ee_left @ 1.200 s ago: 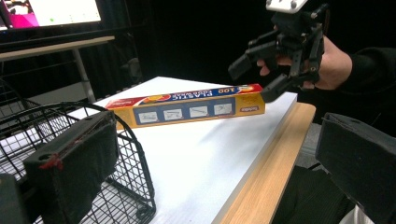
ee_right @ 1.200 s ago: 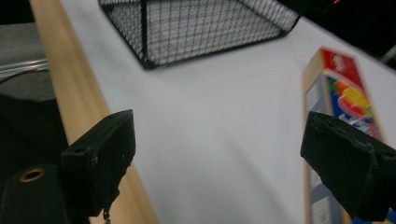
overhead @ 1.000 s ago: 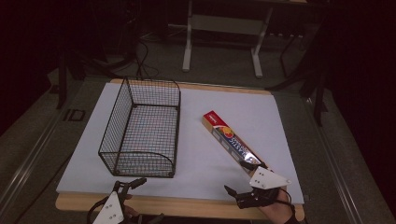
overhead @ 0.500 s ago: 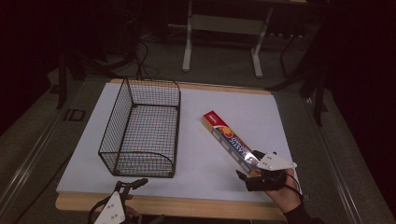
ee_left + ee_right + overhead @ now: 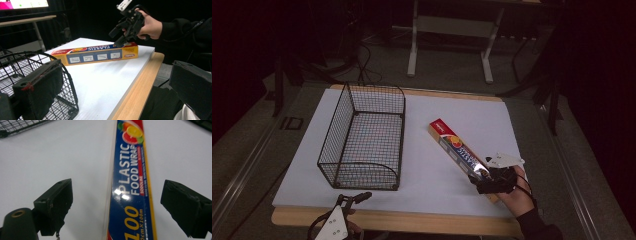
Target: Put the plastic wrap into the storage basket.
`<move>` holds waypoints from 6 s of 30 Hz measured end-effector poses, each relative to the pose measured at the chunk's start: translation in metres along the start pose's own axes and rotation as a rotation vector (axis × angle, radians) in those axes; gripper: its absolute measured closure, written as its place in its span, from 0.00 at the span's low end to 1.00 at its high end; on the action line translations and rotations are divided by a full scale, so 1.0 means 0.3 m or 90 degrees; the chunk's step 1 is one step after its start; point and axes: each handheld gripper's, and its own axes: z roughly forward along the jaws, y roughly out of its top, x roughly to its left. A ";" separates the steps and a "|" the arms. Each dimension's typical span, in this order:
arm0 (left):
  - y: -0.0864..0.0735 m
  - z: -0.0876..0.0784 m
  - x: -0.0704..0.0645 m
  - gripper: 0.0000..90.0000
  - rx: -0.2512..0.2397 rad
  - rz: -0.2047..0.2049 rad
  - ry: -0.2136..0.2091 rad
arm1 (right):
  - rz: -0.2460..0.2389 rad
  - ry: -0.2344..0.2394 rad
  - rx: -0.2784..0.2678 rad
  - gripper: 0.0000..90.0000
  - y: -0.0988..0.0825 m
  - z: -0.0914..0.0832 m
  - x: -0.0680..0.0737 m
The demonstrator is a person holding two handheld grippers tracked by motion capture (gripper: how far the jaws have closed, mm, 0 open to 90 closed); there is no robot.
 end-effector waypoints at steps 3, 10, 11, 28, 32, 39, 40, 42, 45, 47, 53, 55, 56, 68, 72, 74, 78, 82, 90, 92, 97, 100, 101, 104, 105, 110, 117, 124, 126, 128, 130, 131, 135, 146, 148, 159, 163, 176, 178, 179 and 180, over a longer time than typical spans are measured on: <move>-0.001 0.002 0.000 0.00 0.006 0.000 -0.004 | 0.019 0.003 0.034 0.12 0.006 0.023 -0.014; -0.001 0.005 -0.003 0.00 0.010 0.003 -0.010 | 0.054 0.002 0.097 0.12 0.027 0.065 -0.049; -0.001 0.005 -0.003 0.00 0.011 0.004 -0.010 | 0.057 0.001 0.105 0.12 0.029 0.070 -0.054; 0.001 0.003 -0.003 0.00 0.011 0.009 -0.004 | 0.076 0.011 0.239 0.16 0.076 0.168 -0.090; 0.002 0.002 -0.005 0.00 0.012 0.015 -0.002 | 0.074 0.010 0.259 0.17 0.087 0.184 -0.090; 0.002 0.003 -0.006 0.00 0.015 0.015 -0.003 | 0.065 0.013 0.305 0.18 0.120 0.212 -0.090; 0.002 0.003 -0.006 0.00 0.015 0.016 -0.003 | 0.064 0.014 0.311 0.19 0.124 0.215 -0.090; 0.002 0.004 -0.005 0.00 0.015 0.015 -0.003 | 0.064 0.016 0.317 0.19 0.135 0.223 -0.091; 0.002 0.003 -0.006 0.00 0.014 0.014 -0.003 | 0.068 0.018 0.330 0.19 0.148 0.236 -0.093; 0.002 0.003 -0.006 0.00 0.014 0.014 -0.004 | 0.068 0.018 0.332 0.22 0.155 0.244 -0.094; 0.004 0.000 -0.005 0.00 0.009 0.015 -0.006 | 0.068 0.020 0.344 0.22 0.177 0.271 -0.093; 0.004 0.000 -0.005 0.00 0.009 0.015 -0.006 | 0.071 0.014 0.348 0.24 0.186 0.282 -0.093; 0.004 0.000 -0.006 0.00 0.011 0.016 -0.006 | 0.072 0.018 0.351 0.24 0.191 0.288 -0.094; 0.002 0.000 -0.004 0.00 0.015 0.013 -0.004 | 0.076 0.005 0.369 0.27 0.223 0.352 -0.105; 0.002 0.001 -0.004 0.00 0.015 0.013 -0.004 | 0.079 0.005 0.387 0.32 0.226 0.378 -0.103; 0.002 0.000 -0.003 0.00 0.014 0.008 -0.008 | 0.082 0.002 0.397 0.32 0.225 0.391 -0.102; 0.001 0.000 -0.002 0.00 0.014 0.008 -0.008 | 0.074 0.004 0.412 0.41 0.223 0.405 -0.097; 0.001 0.002 -0.003 0.00 0.015 0.009 -0.007 | 0.070 0.003 0.426 0.43 0.236 0.404 -0.091; 0.000 0.002 -0.002 0.00 0.016 0.009 -0.007 | 0.098 0.003 0.412 0.44 0.259 0.384 -0.108; 0.000 0.002 -0.002 0.00 0.016 0.009 -0.007 | 0.111 0.004 0.399 0.44 0.270 0.371 -0.117; 0.000 0.003 -0.003 0.00 0.017 0.010 -0.008 | 0.126 -0.001 0.380 0.44 0.303 0.342 -0.122; 0.000 0.003 -0.003 0.00 0.017 0.010 -0.008 | 0.129 -0.003 0.364 0.44 0.325 0.325 -0.121; 0.000 0.003 -0.003 0.00 0.018 0.010 -0.008 | 0.133 -0.001 0.358 0.44 0.334 0.319 -0.120; 0.000 0.004 -0.004 0.00 0.019 0.009 -0.008 | 0.133 0.001 0.333 0.44 0.360 0.301 -0.116; 0.000 0.004 -0.004 0.00 0.019 0.011 -0.008 | 0.134 -0.001 0.328 0.44 0.370 0.295 -0.113; 0.001 0.004 -0.006 0.00 0.018 0.011 -0.009 | 0.121 -0.009 0.308 0.44 0.414 0.271 -0.105; 0.001 0.004 -0.005 0.00 0.019 0.011 -0.007 | 0.115 -0.027 0.265 0.44 0.495 0.235 -0.088; 0.001 0.004 -0.006 0.00 0.018 0.011 -0.007 | 0.125 -0.028 0.231 0.44 0.560 0.212 -0.075; 0.001 0.003 -0.005 0.00 0.017 0.010 -0.008 | 0.129 -0.026 0.219 0.44 0.582 0.206 -0.065; 0.001 0.003 -0.005 0.00 0.017 0.010 -0.007 | 0.129 -0.024 0.211 0.44 0.604 0.204 -0.054; 0.000 0.003 -0.005 0.00 0.018 0.011 -0.008 | 0.123 -0.025 0.206 0.44 0.627 0.205 -0.041; 0.000 0.003 -0.006 0.00 0.019 0.012 -0.007 | 0.114 -0.027 0.203 0.44 0.638 0.205 -0.033; 0.000 0.001 -0.007 0.00 0.015 0.010 -0.004 | 0.111 -0.023 0.183 0.44 0.685 0.205 -0.005; 0.000 0.000 -0.009 0.00 0.017 0.011 -0.004 | 0.121 -0.018 0.137 0.44 0.814 0.219 0.067; 0.000 -0.001 -0.009 0.00 0.015 0.010 -0.004 | 0.120 -0.018 0.132 0.44 0.824 0.221 0.075; 0.001 -0.004 -0.010 0.00 0.013 0.013 0.001 | 0.123 -0.006 0.081 0.44 0.932 0.234 0.157; 0.003 -0.008 -0.011 0.00 0.007 0.010 -0.003 | 0.117 0.003 0.067 0.44 0.978 0.257 0.202; 0.004 -0.010 -0.018 0.00 0.006 0.017 -0.002 | 0.125 0.039 0.021 0.44 1.075 0.310 0.314; 0.003 -0.010 -0.019 0.00 0.008 0.019 -0.002 | 0.128 0.047 0.010 0.44 1.094 0.321 0.342; 0.003 -0.011 -0.019 0.00 0.008 0.019 -0.002 | 0.128 0.049 0.006 0.44 1.100 0.326 0.352; 0.003 -0.012 -0.019 0.00 0.008 0.019 -0.002 | 0.126 0.051 0.001 0.44 1.105 0.332 0.363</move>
